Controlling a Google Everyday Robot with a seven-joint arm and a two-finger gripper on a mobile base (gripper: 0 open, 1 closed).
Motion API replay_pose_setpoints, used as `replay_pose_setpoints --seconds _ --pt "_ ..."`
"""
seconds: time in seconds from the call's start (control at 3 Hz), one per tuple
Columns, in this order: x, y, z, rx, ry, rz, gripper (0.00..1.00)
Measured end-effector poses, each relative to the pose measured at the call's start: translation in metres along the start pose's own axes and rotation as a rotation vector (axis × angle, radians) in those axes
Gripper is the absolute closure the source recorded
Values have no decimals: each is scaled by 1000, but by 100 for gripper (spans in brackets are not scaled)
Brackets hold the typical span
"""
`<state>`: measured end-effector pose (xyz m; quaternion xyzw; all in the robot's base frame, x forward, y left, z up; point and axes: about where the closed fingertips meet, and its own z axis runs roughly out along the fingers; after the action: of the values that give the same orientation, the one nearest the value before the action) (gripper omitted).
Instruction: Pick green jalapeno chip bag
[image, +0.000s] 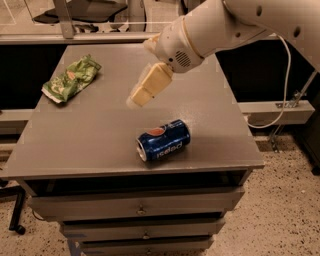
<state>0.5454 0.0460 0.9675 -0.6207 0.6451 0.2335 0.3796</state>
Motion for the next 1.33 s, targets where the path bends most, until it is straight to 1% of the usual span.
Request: replay_pose_setpoints --seconds 0.33,0.67,1.0,1.33 --pt "-9 -1 4 -4 11 -29 0" --pt "-21 -5 54 -17 -3 -128 0" --pt "-42 -37 108 39 -35 -244 0" --pt "-62 -76 149 99 -71 -276 0"
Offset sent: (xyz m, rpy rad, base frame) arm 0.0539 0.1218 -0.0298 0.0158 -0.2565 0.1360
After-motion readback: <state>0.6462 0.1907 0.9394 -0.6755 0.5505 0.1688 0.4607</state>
